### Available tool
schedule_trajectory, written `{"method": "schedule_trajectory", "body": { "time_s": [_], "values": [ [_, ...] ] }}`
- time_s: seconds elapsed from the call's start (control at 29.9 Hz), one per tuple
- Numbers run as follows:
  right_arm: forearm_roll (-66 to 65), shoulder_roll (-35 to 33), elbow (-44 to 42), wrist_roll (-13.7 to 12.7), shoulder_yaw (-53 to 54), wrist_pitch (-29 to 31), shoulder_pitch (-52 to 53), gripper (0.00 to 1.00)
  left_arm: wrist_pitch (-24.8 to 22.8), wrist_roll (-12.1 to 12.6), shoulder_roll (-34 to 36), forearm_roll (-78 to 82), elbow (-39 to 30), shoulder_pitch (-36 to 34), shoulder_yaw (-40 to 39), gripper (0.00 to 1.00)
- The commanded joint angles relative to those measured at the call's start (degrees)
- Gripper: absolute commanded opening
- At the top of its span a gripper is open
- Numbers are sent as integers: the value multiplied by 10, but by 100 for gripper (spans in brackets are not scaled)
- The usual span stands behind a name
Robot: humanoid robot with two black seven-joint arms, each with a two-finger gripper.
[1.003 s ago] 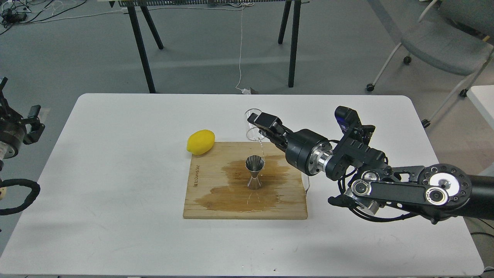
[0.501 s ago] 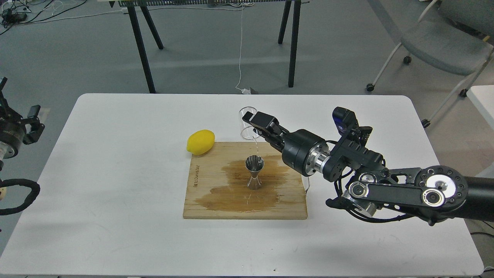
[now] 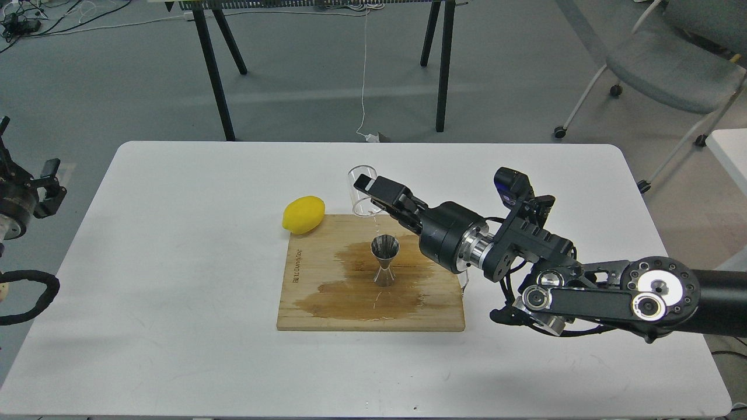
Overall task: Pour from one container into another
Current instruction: 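Tilt the clear glass with the right gripper to pour into the jigger, then carry the glass back and set it down beside the board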
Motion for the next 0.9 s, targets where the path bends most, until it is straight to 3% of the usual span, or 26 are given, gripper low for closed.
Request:
{"method": "schedule_trajectory", "body": {
  "time_s": [0.0,0.6,0.87],
  "values": [
    [-1,-1,0,7,0,0,0,38,0,0,-1,0,0,3,0,100],
    [-14,-24,1,24,2,0,-2,38,0,0,-1,0,0,3,0,100],
    [19,-33,4,20,65,0,-29,38,0,0,-1,0,0,4,0,100]
  ]
}}
